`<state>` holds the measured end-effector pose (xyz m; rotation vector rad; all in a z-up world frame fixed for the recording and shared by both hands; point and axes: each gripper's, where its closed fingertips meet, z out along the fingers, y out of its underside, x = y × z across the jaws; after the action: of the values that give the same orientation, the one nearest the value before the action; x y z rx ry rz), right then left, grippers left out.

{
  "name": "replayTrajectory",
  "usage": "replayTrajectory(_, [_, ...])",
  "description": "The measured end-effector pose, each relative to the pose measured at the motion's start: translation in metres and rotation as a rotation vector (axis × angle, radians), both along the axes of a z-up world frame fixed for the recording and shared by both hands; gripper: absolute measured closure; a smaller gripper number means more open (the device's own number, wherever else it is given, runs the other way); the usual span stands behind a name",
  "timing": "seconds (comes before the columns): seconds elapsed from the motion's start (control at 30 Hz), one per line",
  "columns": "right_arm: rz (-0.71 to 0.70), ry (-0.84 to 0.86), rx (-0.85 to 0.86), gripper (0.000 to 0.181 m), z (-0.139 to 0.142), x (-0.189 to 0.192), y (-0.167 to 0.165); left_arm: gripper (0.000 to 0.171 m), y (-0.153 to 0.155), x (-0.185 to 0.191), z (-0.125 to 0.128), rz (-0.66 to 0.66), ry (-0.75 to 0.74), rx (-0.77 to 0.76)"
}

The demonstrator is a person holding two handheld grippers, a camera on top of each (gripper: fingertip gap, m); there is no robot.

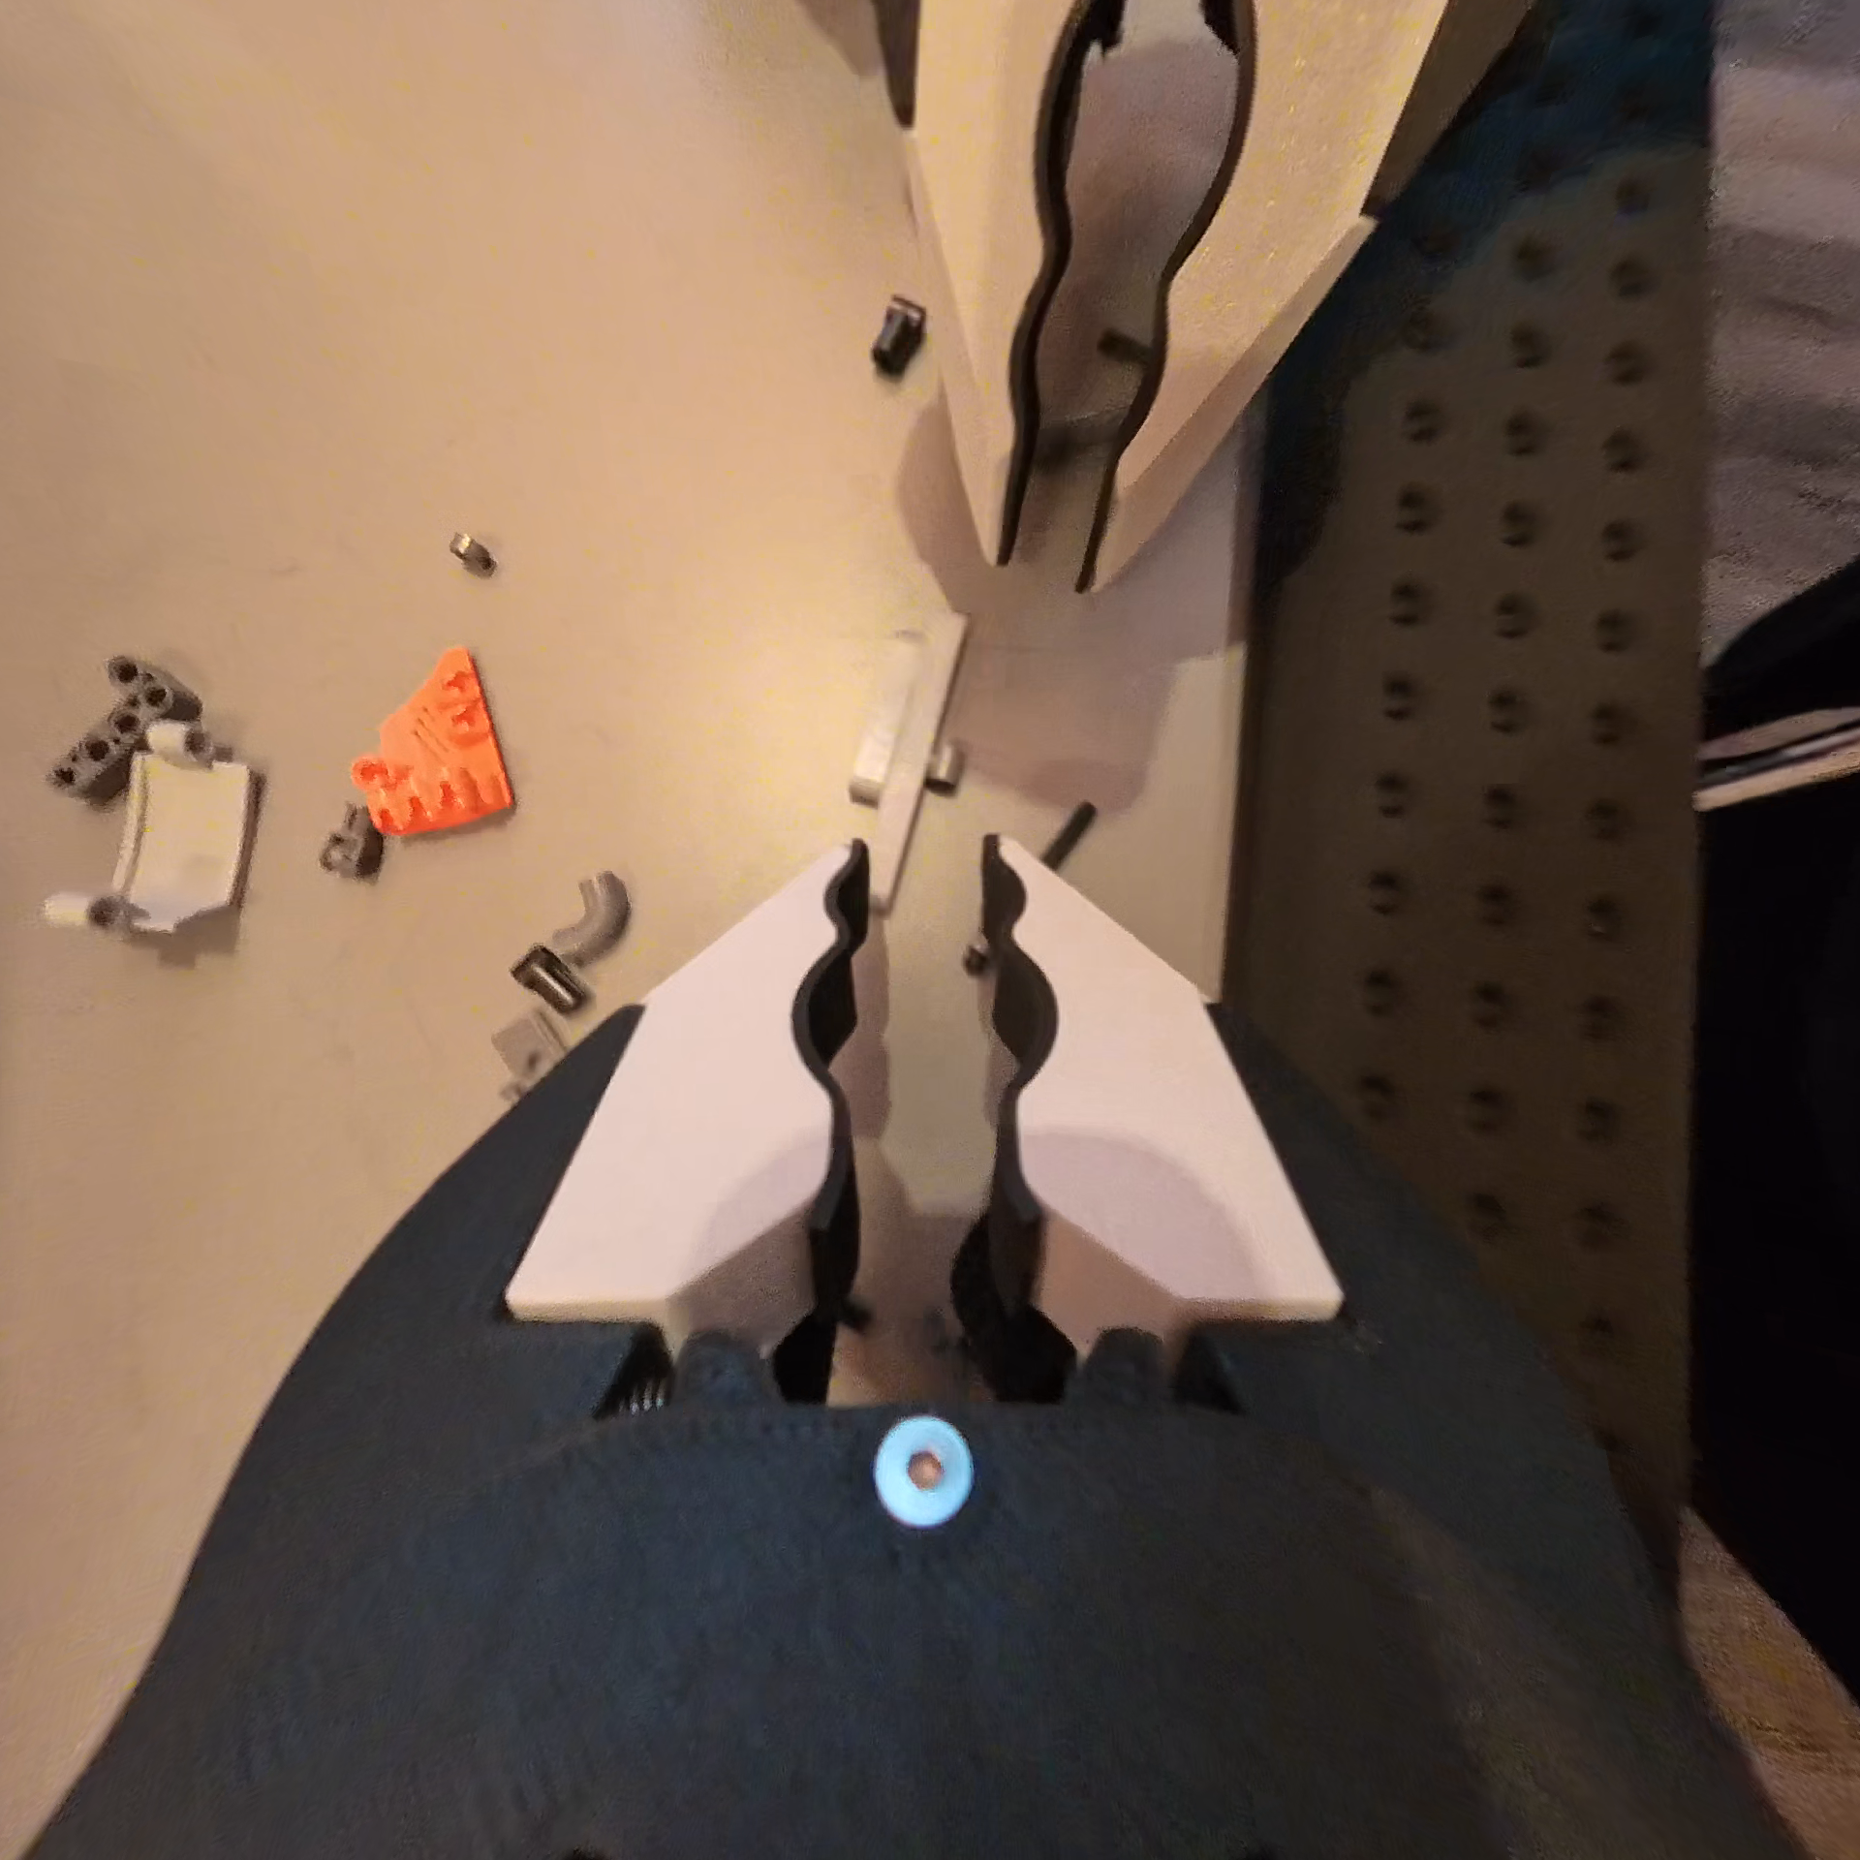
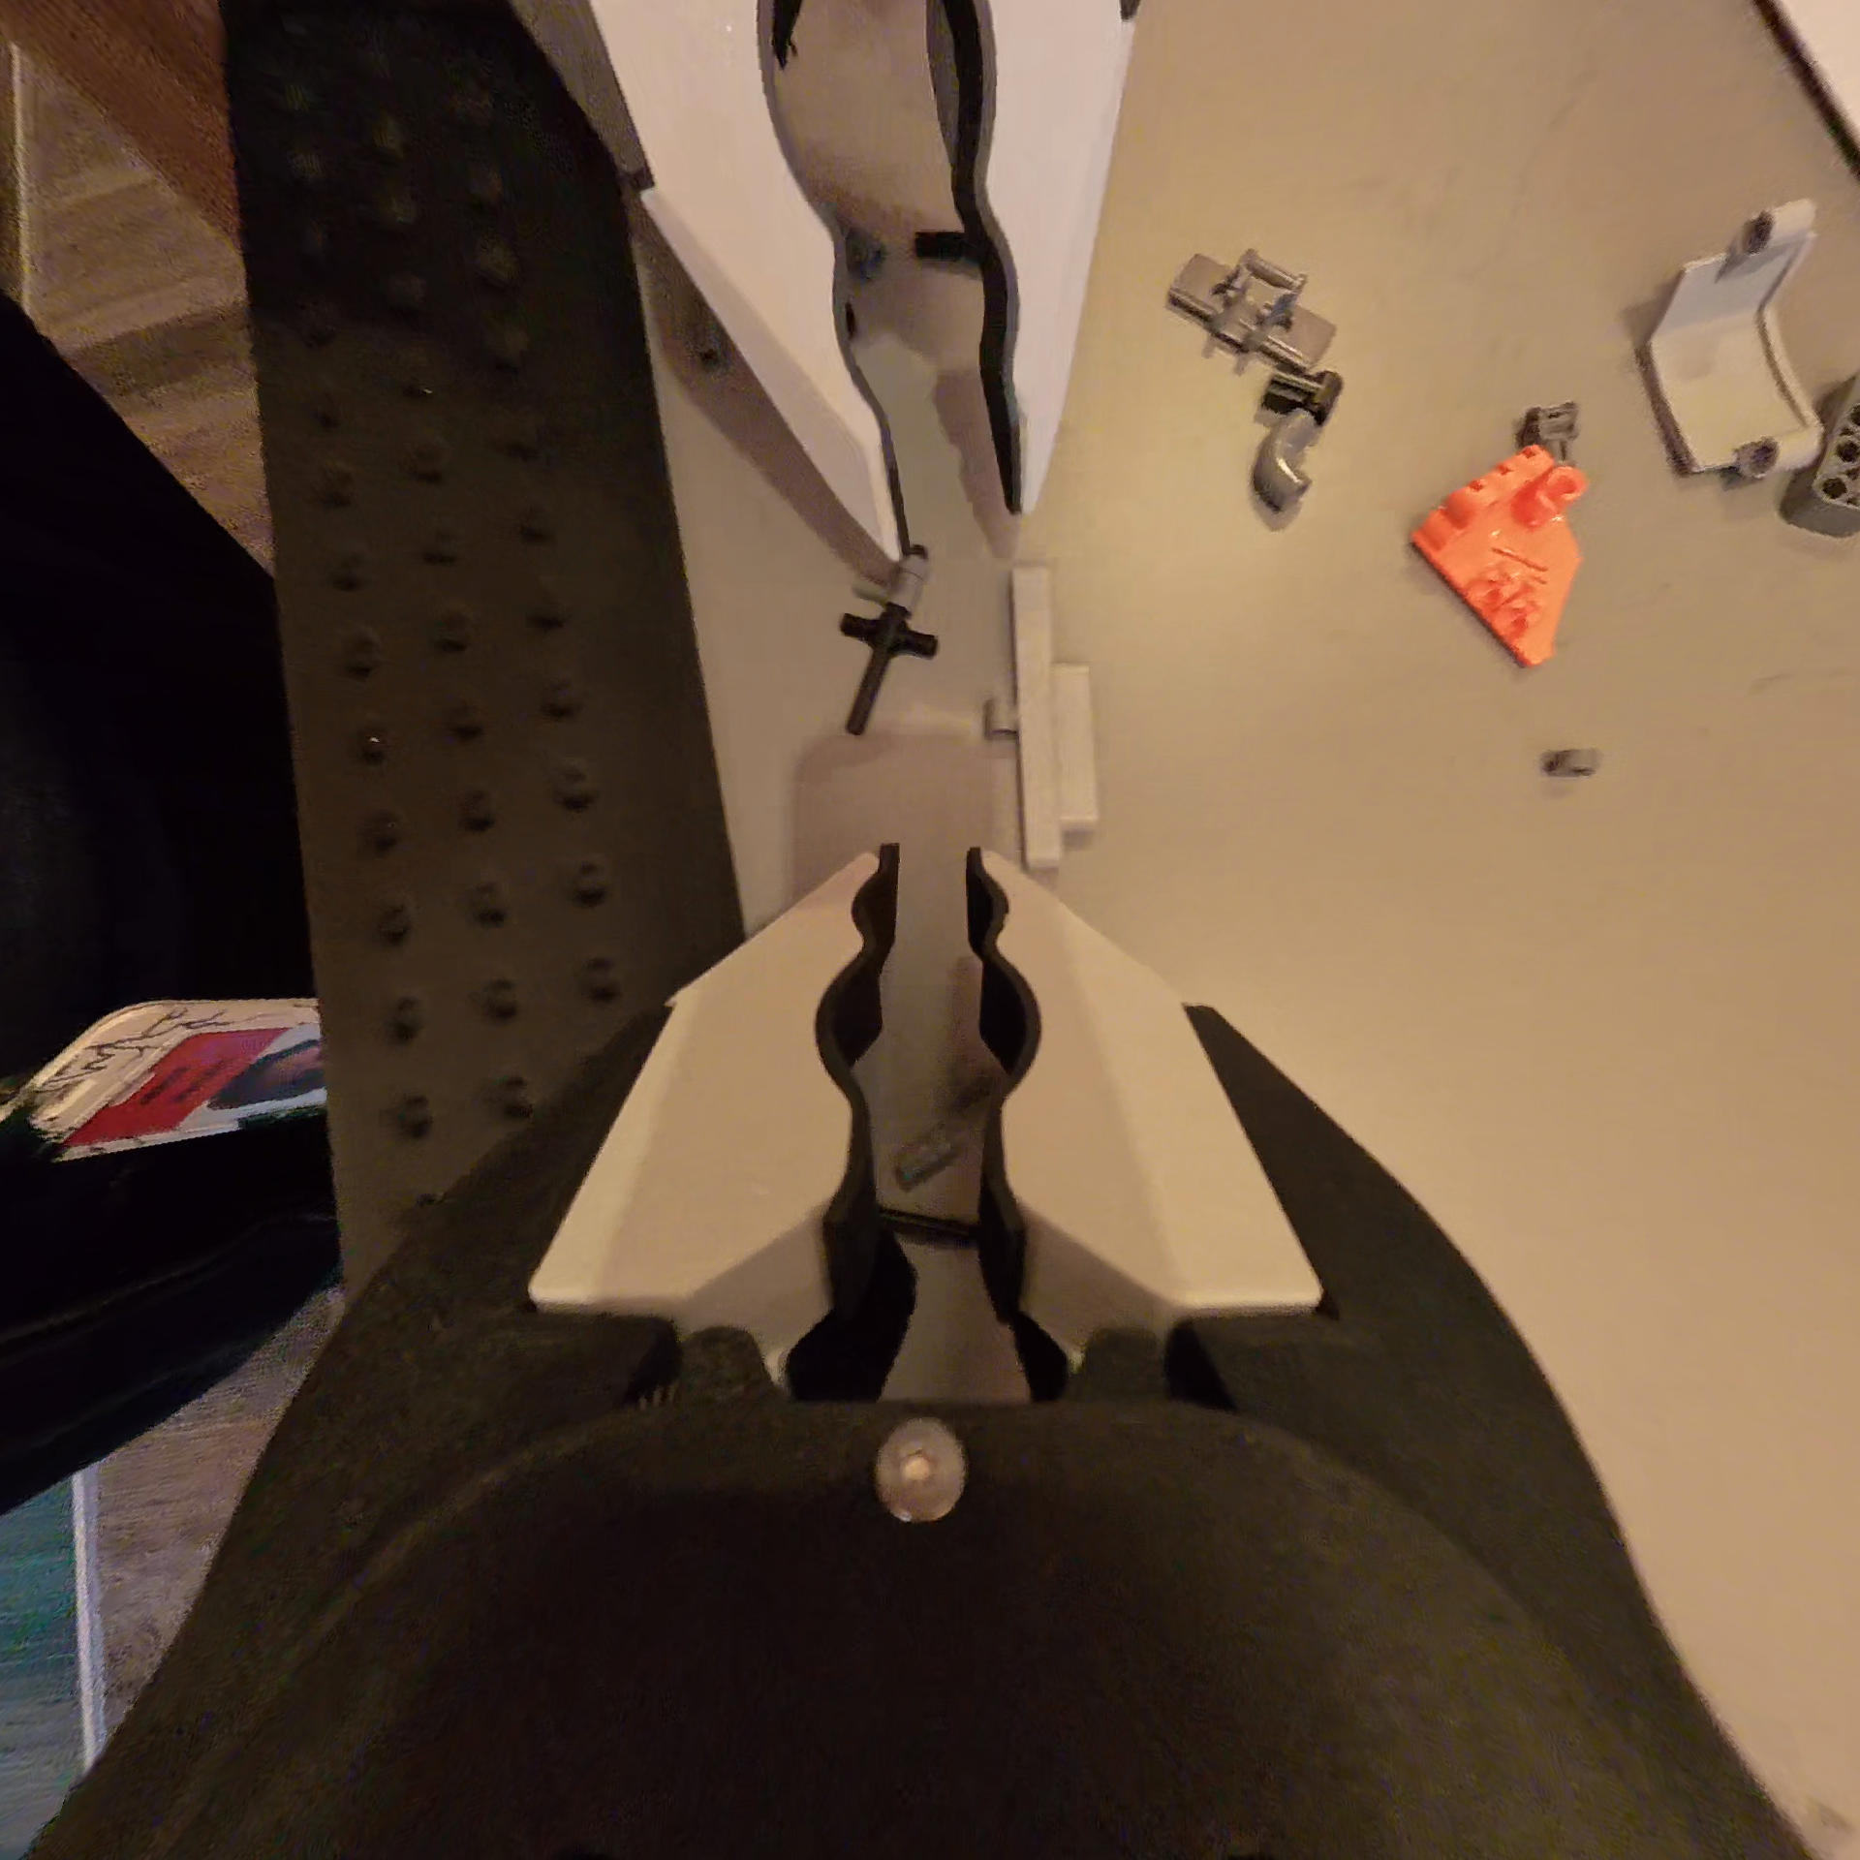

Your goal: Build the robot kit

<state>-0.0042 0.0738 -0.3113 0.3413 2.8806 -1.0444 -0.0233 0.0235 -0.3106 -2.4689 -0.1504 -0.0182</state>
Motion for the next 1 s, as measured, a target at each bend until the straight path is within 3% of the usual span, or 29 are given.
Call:
replayTrajectory(0.2, [-0.035,-0.011,-0.043,0.169,-0.003,0.014,-0.017,0.151,-0.033,0.015,-0.015,0.041,-0.001,-0.129])
replayTrajectory(0.27, [-0.051,-0.014,-0.053,0.163,-0.005,0.015,-0.026,0.151,-0.025,0.021,-0.013,0.034,-0.017,-0.080])
replayTrajectory(0.37, [-0.058,-0.023,-0.024,0.160,-0.014,0.017,-0.039,0.153,-0.024,0.018,-0.024,0.027,0.018,-0.123])
replayTrajectory(0.47, [-0.067,-0.006,0.019,0.167,-0.023,0.015,-0.046,0.155,-0.015,0.021,-0.026,0.017,0.008,-0.093])
replayTrajectory(0.53, [-0.083,0.033,0.034,0.180,-0.025,0.009,-0.046,0.155,-0.011,0.022,-0.026,0.022,0.004,-0.078])
replayTrajectory(0.7, [-0.070,0.033,0.028,0.181,-0.024,0.008,-0.032,0.166,-0.005,0.028,-0.025,0.018,-0.004,-0.064])
replayTrajectory(0.9, [-0.034,0.040,0.041,0.180,-0.025,0.012,-0.017,0.160,0.005,0.026,-0.015,0.000,0.029,-0.027])
replayTrajectory(1.0, [-0.032,0.043,0.038,0.181,-0.024,0.008,-0.014,0.148,0.008,0.014,-0.012,0.003,0.051,-0.034])
